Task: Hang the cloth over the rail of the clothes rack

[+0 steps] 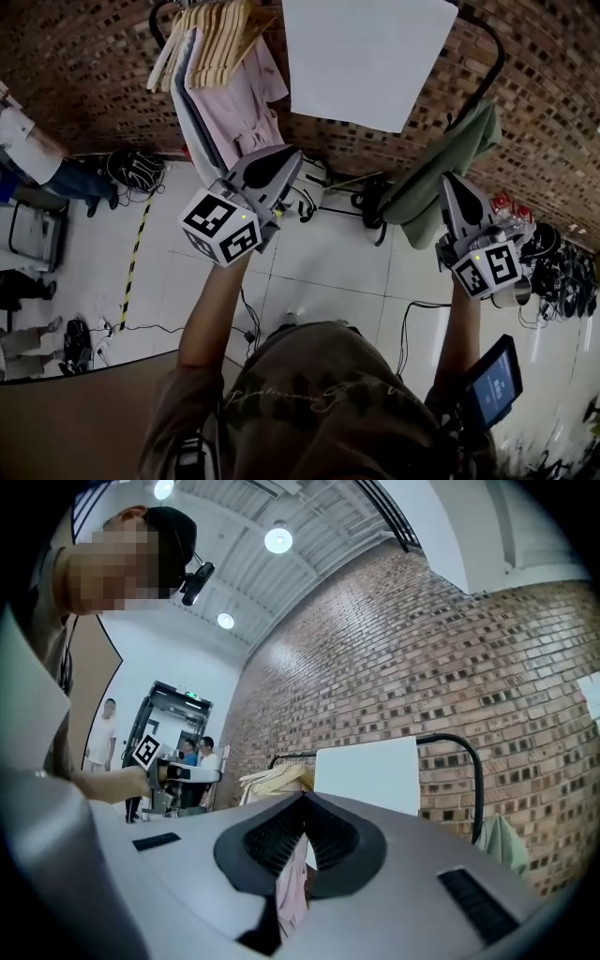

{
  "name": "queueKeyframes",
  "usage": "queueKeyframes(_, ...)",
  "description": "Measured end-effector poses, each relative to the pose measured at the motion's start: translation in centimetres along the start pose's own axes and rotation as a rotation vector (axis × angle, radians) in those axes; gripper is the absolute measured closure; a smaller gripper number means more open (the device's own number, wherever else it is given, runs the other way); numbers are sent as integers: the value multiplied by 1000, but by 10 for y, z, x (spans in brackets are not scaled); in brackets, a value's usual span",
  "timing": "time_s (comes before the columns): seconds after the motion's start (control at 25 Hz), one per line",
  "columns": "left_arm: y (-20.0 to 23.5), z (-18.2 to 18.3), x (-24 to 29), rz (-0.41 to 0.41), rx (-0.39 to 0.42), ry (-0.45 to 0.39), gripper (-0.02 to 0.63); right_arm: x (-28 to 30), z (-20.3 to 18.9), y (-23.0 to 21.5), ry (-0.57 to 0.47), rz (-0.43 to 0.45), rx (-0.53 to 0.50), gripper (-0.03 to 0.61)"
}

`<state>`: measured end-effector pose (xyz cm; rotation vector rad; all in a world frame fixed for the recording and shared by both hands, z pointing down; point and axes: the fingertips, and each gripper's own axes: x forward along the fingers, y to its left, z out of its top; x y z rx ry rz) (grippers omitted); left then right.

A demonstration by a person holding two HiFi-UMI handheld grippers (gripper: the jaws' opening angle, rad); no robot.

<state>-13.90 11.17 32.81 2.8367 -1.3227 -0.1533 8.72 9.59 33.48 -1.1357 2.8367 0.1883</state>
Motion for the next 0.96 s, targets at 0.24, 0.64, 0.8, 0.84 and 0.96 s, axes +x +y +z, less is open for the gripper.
queueKeyframes(0.24,-20,-14,-3,7,22,16,612,-9,-26,17,32,18,36,574)
queueKeyframes(0.64,-31,-19,-15,51,35,-9,612,-13,-29,28,52,27,12,574)
queueKeyframes(0.8,-34,-19,-20,76,42,-21,612,-18,-29,29,51,20,21,574)
queueKeyframes(0.84,-37,-21,-20,76,43,-19,612,-20,-30,29,51,17,22,574)
queueKeyframes(0.96,-45,-27,-20,79,45,-15,612,-28,-33,28,51,9,22,574)
